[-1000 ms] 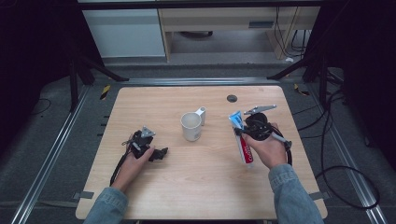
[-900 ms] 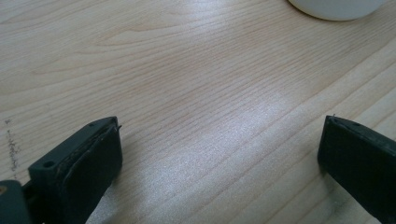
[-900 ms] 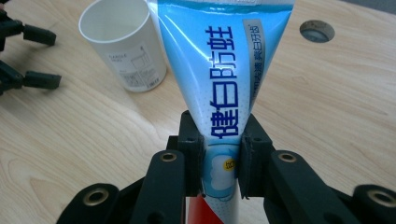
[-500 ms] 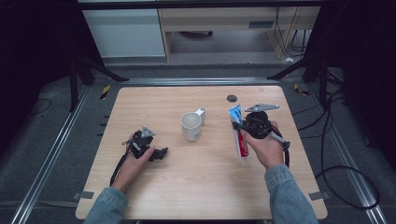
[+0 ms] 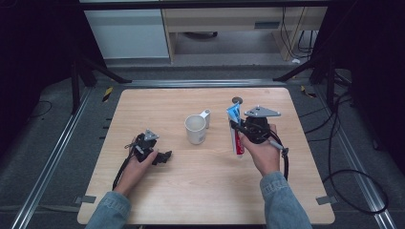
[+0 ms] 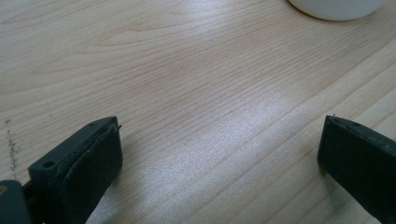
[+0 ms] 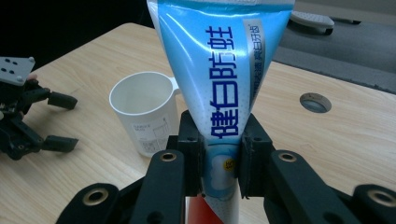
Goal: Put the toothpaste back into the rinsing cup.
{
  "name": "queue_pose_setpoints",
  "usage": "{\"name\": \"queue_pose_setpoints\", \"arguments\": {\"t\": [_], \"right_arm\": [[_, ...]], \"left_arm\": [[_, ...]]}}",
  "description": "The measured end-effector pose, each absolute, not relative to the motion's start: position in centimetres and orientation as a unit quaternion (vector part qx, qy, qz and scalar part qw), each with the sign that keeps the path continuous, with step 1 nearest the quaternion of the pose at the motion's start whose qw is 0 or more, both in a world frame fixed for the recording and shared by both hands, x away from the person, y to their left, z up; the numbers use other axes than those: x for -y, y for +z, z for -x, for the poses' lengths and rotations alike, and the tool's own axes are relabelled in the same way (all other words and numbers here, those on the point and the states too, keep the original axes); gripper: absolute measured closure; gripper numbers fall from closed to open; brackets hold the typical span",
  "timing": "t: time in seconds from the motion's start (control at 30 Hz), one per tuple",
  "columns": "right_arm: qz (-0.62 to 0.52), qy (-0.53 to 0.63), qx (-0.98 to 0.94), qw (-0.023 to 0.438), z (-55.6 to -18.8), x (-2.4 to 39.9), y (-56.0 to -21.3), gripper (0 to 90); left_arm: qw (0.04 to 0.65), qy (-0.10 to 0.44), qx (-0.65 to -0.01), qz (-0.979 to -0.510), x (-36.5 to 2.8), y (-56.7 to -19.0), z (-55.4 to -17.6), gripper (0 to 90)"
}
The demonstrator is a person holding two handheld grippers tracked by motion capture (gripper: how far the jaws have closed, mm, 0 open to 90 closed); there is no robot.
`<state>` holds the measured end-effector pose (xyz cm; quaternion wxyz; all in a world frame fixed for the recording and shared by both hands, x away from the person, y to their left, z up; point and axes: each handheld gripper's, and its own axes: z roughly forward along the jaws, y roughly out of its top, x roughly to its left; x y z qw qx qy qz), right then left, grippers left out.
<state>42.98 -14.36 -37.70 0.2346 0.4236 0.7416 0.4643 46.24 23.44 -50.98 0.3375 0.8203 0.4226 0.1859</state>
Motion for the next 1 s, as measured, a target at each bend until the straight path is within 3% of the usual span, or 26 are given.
{"name": "queue_pose_setpoints", "arguments": {"t": [1.0], "right_arm": [[-0.428, 0.483, -0.706, 0.291, -41.1, 10.2, -37.9, 74.2]], "left_arm": [[0.337, 0.186, -0.423, -0.82, -23.4, -51.0, -46.3, 0.0]]}}
